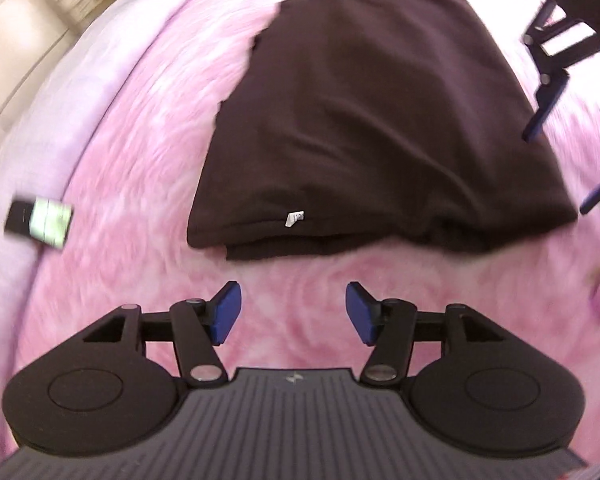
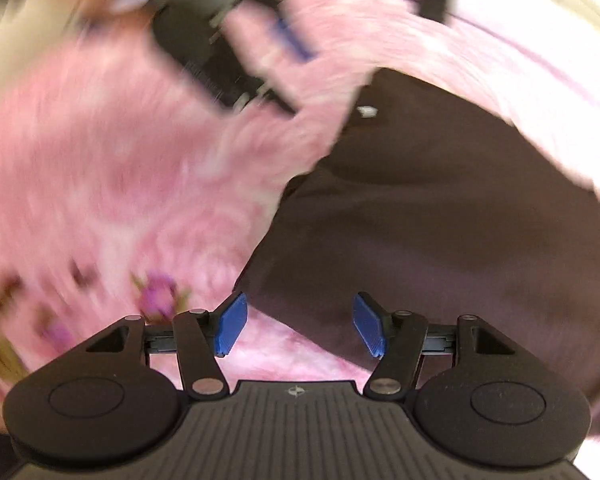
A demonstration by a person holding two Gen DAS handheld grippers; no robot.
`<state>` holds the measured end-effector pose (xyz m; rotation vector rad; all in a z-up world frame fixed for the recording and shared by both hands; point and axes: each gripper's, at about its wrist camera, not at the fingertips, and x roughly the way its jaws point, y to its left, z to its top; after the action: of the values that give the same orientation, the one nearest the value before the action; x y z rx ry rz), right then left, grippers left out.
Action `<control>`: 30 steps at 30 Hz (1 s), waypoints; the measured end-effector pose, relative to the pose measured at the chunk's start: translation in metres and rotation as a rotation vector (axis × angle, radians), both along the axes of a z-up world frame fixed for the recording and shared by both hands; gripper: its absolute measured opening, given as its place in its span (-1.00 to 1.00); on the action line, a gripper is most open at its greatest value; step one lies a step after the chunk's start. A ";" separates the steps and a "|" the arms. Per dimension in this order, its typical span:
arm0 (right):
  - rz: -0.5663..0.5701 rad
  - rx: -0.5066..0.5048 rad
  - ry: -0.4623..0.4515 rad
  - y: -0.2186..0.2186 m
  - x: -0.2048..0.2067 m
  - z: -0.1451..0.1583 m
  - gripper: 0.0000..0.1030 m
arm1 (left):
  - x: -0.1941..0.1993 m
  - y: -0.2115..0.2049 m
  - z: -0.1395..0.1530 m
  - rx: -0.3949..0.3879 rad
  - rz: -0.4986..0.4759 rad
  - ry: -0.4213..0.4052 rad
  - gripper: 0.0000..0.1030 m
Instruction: Fold clothes
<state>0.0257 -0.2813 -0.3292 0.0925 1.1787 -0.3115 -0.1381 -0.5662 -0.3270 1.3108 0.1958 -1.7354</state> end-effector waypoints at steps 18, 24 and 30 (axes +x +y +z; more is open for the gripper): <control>-0.045 -0.106 -0.129 -0.004 -0.004 0.026 -0.86 | -0.023 -0.011 -0.069 -0.244 -0.604 -0.350 0.56; -0.105 -0.092 -0.174 -0.007 -0.016 0.046 -0.86 | -0.023 -0.024 -0.071 -0.208 -0.715 -0.363 -0.40; -0.168 -0.064 -0.194 -0.011 -0.026 0.049 -0.86 | -0.020 -0.028 -0.064 -0.180 -0.649 -0.330 -0.67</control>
<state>-0.0001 -0.2923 -0.2806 0.1627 0.9696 -0.4772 -0.1585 -0.5942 -0.3911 1.6049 -0.6240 -1.9552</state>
